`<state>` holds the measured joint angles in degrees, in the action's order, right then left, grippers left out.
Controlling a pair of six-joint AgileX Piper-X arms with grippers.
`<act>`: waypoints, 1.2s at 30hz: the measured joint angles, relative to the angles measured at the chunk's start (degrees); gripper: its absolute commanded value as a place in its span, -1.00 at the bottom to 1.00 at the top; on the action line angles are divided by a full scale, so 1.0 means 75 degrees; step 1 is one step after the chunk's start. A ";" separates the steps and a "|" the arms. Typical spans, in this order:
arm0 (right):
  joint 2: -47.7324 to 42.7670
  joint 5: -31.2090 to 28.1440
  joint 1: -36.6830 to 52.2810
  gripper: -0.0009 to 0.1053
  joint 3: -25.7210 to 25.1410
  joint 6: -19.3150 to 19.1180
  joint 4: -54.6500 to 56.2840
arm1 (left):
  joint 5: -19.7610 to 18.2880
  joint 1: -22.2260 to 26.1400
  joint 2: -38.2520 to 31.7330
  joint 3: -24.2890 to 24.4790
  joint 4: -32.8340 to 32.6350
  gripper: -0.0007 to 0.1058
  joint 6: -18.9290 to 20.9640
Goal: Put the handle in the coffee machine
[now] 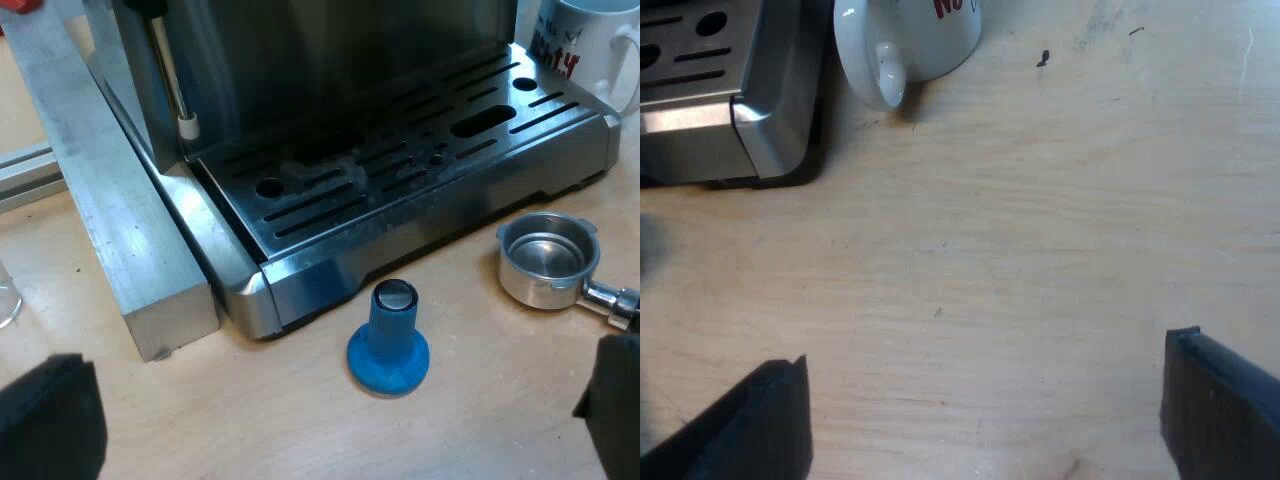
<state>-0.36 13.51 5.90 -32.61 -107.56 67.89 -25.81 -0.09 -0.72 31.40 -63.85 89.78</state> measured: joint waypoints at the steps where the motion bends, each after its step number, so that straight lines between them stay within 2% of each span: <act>1: 0.0000 0.0000 0.0000 0.39 0.0000 0.0000 0.0000 | -0.0027 0.0000 0.0000 0.0000 0.0000 0.96 0.0019; 4: 0.0000 0.0000 0.0000 0.39 0.0000 0.0099 0.0000 | -0.0163 0.0000 0.0000 0.0000 0.0016 0.96 0.0100; 6: 0.0000 0.0027 0.0000 0.38 0.0000 0.0453 -0.0026 | -0.0204 0.0000 0.0000 0.0000 0.0016 0.96 0.0113; 11: 0.0000 0.0027 -0.0014 0.38 -0.0031 0.0584 -0.0008 | -0.0212 0.0000 0.0000 0.0000 0.0016 0.96 0.0431; 16: 0.0420 0.0126 -0.0169 0.38 -0.0519 0.0601 0.0569 | -0.0260 -0.0092 0.0000 0.0000 0.0016 0.96 0.0656; 23: 0.1729 0.0173 -0.0782 0.38 -0.1602 0.0522 0.1242 | -0.0256 -0.1004 0.0036 0.0394 0.0016 0.96 0.0717; 30: 0.2877 0.0051 -0.1514 0.38 -0.2459 0.0411 0.1595 | -0.0256 -0.2227 0.0743 0.1111 0.0027 0.96 0.0549; 36: 0.3703 0.0051 -0.2175 0.38 -0.3043 0.0347 0.1884 | -0.0287 -0.3154 0.1211 0.1329 0.0087 0.96 0.0533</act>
<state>27.41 13.90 -10.41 -55.43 -104.96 82.02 -27.96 -23.74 8.37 41.37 -63.19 93.78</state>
